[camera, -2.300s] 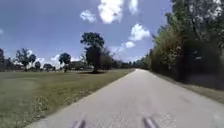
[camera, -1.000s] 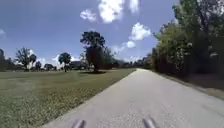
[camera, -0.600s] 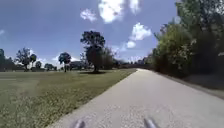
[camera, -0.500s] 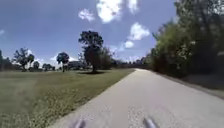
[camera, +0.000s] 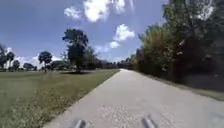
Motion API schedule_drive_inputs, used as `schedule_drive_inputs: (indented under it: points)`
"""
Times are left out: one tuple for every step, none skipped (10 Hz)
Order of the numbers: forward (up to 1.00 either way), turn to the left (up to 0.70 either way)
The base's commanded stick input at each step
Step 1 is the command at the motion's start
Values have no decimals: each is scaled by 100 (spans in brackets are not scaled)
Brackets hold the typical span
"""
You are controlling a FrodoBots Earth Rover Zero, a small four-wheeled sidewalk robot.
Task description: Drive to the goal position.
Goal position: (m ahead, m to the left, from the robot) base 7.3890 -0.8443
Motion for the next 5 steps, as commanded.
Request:
schedule_drive_inputs:
  points:
    - [50, 0]
    - [50, 0]
    - [50, 0]
    - [50, 0]
    - [50, 0]
